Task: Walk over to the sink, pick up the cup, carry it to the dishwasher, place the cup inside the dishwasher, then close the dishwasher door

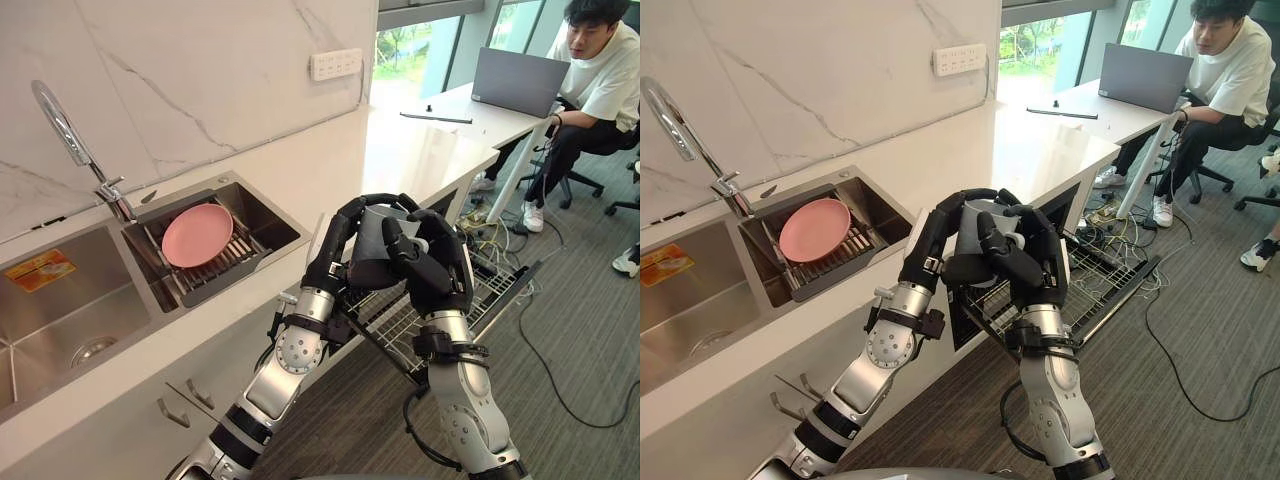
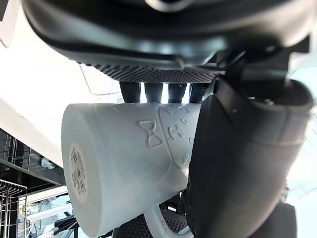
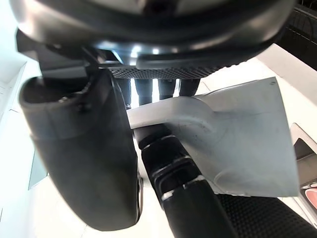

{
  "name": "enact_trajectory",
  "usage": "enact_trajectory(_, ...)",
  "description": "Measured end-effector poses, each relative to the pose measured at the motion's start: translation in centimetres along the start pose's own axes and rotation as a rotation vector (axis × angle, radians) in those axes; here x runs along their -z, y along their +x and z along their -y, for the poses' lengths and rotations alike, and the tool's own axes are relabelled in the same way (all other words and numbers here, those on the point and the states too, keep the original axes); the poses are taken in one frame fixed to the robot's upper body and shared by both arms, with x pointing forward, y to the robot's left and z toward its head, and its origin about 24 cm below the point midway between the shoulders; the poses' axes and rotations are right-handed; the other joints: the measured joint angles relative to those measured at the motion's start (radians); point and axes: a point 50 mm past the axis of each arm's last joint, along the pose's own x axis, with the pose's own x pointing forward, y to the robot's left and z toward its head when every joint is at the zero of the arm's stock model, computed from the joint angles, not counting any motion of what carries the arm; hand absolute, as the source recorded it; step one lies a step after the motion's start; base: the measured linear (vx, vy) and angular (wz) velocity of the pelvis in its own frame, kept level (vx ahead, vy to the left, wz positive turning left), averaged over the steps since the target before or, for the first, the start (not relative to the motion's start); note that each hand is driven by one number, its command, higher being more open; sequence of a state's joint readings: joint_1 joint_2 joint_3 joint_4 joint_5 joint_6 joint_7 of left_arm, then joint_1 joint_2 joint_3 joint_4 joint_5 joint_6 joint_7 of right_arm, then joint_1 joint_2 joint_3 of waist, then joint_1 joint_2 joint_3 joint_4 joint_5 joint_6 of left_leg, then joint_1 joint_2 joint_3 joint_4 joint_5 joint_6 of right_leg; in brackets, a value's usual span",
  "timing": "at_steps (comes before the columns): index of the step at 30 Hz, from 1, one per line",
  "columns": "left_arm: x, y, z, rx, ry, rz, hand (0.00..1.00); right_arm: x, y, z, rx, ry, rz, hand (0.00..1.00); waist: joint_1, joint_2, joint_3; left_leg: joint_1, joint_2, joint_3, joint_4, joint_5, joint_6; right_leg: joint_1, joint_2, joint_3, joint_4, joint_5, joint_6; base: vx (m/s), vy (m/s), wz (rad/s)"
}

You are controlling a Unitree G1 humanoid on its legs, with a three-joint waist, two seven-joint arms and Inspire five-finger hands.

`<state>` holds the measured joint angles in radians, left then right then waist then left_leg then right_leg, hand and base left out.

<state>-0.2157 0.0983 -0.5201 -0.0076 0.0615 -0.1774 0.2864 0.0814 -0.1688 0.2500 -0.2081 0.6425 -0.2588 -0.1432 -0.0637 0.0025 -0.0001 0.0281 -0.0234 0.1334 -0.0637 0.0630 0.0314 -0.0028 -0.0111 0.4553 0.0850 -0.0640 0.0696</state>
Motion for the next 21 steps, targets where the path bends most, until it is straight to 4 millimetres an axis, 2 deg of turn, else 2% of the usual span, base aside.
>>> enact_trajectory(1,0.0,0.0,0.0,-0.001,0.001,0.002,0.9,0.0,0.0,0.0,-0.001,0.0,0.002,0.3,0.0,0.0,0.0,0.0,0.0,-0.001,-0.001,0.001,0.0,0.0,0.0,-0.001,0.0,0.0,0.0,0.0,0.0,0.0)
enact_trajectory(5,-0.7,0.1,0.0,0.0,-0.007,0.03,0.9,-0.3,0.1,-0.1,-0.007,0.004,0.027,0.3,0.0,0.0,0.0,0.001,-0.001,-0.006,-0.007,0.006,0.0,0.0,0.0,-0.007,0.0,0.0,0.0,-0.01,-0.021,0.04)
enact_trajectory(9,-2.5,0.3,-0.1,-0.008,-0.016,0.115,0.9,-0.8,0.8,-0.5,-0.01,-0.019,0.072,0.3,0.0,-0.001,0.0,0.009,-0.001,-0.008,-0.022,0.016,0.0,0.001,0.001,-0.01,-0.001,0.0,0.0,0.0,-0.008,0.0)
enact_trajectory(15,-2.8,0.3,-0.6,-0.026,0.02,0.144,0.9,-1.0,0.8,-0.6,0.008,-0.114,0.104,0.3,0.002,-0.001,0.0,0.017,-0.001,-0.009,-0.023,0.017,0.001,0.007,0.0,-0.011,-0.002,0.0,0.0,0.0,0.0,0.0)
enact_trajectory(18,-2.8,-0.2,-1.1,-0.053,0.011,0.153,0.9,-1.4,0.9,-0.2,0.044,-0.156,0.131,0.3,0.002,-0.001,0.0,0.017,0.0,-0.009,-0.023,0.018,0.0,0.007,0.0,-0.012,-0.003,0.0,0.0,0.0,0.0,0.0)
enact_trajectory(21,-2.8,-1.0,-2.0,-0.108,0.001,0.158,0.9,-2.4,1.0,1.1,0.133,-0.191,0.176,0.3,0.004,-0.001,0.0,0.019,-0.001,-0.008,-0.023,0.018,0.0,0.009,0.0,-0.012,-0.003,0.0,0.001,0.0,0.0,0.0)
